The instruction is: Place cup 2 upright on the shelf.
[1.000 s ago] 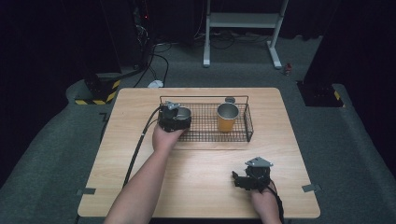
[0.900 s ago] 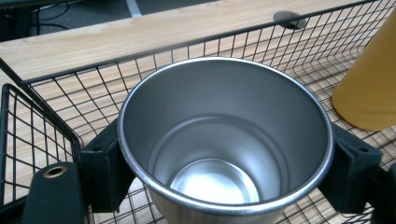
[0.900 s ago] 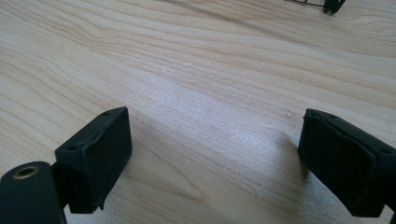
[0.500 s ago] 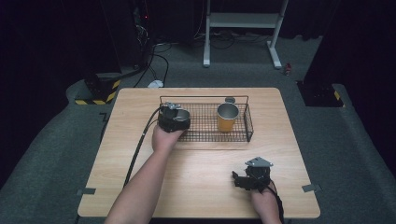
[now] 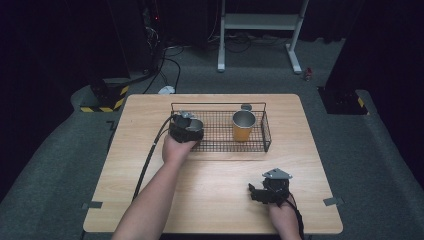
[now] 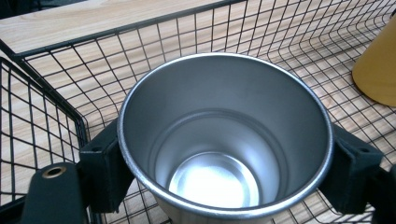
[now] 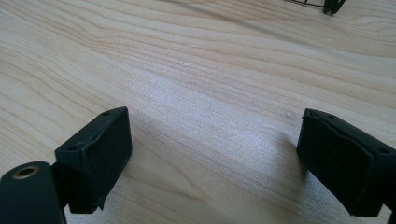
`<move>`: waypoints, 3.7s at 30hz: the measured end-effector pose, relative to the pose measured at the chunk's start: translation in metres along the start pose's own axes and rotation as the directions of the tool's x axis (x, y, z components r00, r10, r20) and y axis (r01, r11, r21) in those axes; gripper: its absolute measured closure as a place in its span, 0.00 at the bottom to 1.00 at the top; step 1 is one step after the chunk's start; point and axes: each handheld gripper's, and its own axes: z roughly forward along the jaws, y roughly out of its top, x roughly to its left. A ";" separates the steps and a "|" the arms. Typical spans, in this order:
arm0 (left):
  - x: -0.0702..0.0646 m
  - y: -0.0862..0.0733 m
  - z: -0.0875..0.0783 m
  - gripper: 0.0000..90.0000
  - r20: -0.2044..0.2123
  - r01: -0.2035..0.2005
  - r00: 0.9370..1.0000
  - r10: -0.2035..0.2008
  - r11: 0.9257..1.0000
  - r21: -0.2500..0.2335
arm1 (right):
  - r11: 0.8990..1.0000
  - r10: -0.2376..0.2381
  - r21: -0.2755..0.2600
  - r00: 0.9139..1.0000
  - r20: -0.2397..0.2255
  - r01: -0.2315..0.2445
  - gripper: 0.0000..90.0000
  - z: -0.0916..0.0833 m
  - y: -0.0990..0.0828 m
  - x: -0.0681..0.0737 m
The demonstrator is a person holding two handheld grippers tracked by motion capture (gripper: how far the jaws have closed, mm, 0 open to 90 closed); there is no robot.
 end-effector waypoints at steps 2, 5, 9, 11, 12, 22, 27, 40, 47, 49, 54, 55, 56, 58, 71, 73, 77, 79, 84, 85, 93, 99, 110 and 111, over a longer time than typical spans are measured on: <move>-0.001 0.000 -0.001 0.20 0.000 0.001 1.000 -0.001 1.000 0.007 | 1.000 0.000 0.000 1.000 0.000 0.000 0.11 0.000 0.000 0.000; -0.003 -0.001 -0.001 0.20 -0.007 -0.010 1.000 0.010 1.000 0.011 | 1.000 0.000 0.000 1.000 0.000 0.000 0.11 0.000 0.000 0.000; -0.004 -0.001 -0.001 0.20 -0.011 -0.019 1.000 0.019 0.999 0.026 | 1.000 0.000 0.000 1.000 0.000 0.000 0.11 0.000 0.000 0.000; -0.004 -0.001 -0.002 0.20 -0.017 -0.021 1.000 0.021 0.999 0.028 | 1.000 -0.001 0.000 1.000 0.000 0.001 0.11 0.000 0.000 0.000; -0.004 0.000 -0.002 0.20 -0.017 -0.020 1.000 0.020 0.999 0.025 | 1.000 0.001 0.000 1.000 0.000 -0.001 0.11 0.000 0.000 0.000; -0.002 0.008 -0.001 0.21 0.010 0.016 1.000 -0.016 1.000 -0.020 | 1.000 0.002 0.000 1.000 0.000 -0.002 0.11 0.000 0.000 0.000; -0.010 0.014 0.003 0.21 0.002 -0.007 1.000 0.007 1.000 -0.015 | 1.000 0.001 0.001 1.000 0.000 -0.001 0.11 0.000 0.000 0.000; -0.014 0.011 0.010 0.21 -0.006 -0.015 1.000 0.015 0.999 0.028 | 1.000 -0.006 -0.001 1.000 -0.004 0.006 0.11 0.000 0.000 0.000; -0.011 0.010 0.011 0.17 -0.005 -0.009 1.000 0.009 0.998 0.065 | 1.000 -0.006 -0.001 1.000 -0.004 0.006 0.11 0.000 0.000 0.000; -0.010 0.010 0.010 0.13 -0.005 -0.001 1.000 0.002 0.998 0.064 | 1.000 -0.006 0.000 1.000 -0.003 0.006 0.11 0.000 0.000 0.000; -0.008 0.012 0.007 0.02 0.003 0.021 1.000 -0.021 0.999 0.047 | 1.000 -0.006 0.000 1.000 -0.003 0.006 0.11 0.000 0.000 0.000; -0.007 0.012 0.006 0.01 0.006 0.018 1.000 -0.019 0.999 0.046 | 1.000 -0.006 0.000 1.000 -0.003 0.006 0.11 0.000 0.000 0.000; -0.007 0.012 0.005 0.01 0.000 0.018 1.000 -0.018 0.999 0.040 | 1.000 -0.006 0.000 1.000 -0.003 0.006 0.11 0.000 0.000 0.000; -0.007 0.013 0.002 0.01 0.009 0.015 1.000 -0.016 0.999 0.029 | 1.000 -0.006 0.000 1.000 -0.003 0.006 0.11 0.000 0.000 0.000; -0.008 0.016 -0.022 0.00 0.035 0.009 0.999 -0.008 0.999 -0.038 | 1.000 -0.006 0.000 1.000 -0.003 0.006 0.11 0.000 0.000 0.000; -0.009 0.015 -0.026 0.00 0.046 0.010 0.999 -0.007 0.999 -0.047 | 1.000 -0.006 0.000 1.000 -0.003 0.006 0.11 0.000 0.000 0.000; -0.008 0.011 -0.035 0.00 0.058 0.002 0.998 0.001 0.998 -0.060 | 1.000 -0.006 0.000 1.000 -0.003 0.006 0.11 0.000 0.000 0.000; -0.008 0.008 -0.039 0.00 0.062 -0.002 0.998 0.006 0.998 -0.061 | 1.000 -0.006 0.000 1.000 -0.003 0.006 0.11 0.000 0.000 0.000; -0.004 0.003 -0.049 0.00 0.075 0.003 0.997 0.003 0.997 -0.073 | 1.000 -0.006 0.000 1.000 -0.003 0.006 0.11 0.000 0.000 0.000; -0.004 0.001 -0.051 0.00 0.080 0.004 0.997 0.002 0.997 -0.073 | 1.000 -0.006 0.000 1.000 -0.003 0.006 0.11 0.000 0.000 0.000; 0.001 -0.011 -0.065 0.00 0.099 0.003 0.995 0.005 0.997 -0.073 | 1.000 -0.006 0.000 1.000 -0.003 0.006 0.11 0.000 0.000 0.000; 0.005 -0.023 -0.074 0.01 0.105 -0.004 0.994 0.012 0.997 -0.073 | 1.000 -0.006 0.000 1.000 -0.003 0.006 0.11 0.000 0.000 0.000; 0.013 -0.067 -0.096 0.01 0.113 -0.033 0.993 0.044 0.995 -0.094 | 1.000 -0.004 0.001 1.000 -0.002 0.004 0.11 0.000 0.000 0.000; 0.014 -0.073 -0.098 0.01 0.119 -0.040 0.992 0.050 0.995 -0.087 | 1.000 -0.001 0.001 1.000 -0.001 0.001 0.12 0.000 0.000 0.001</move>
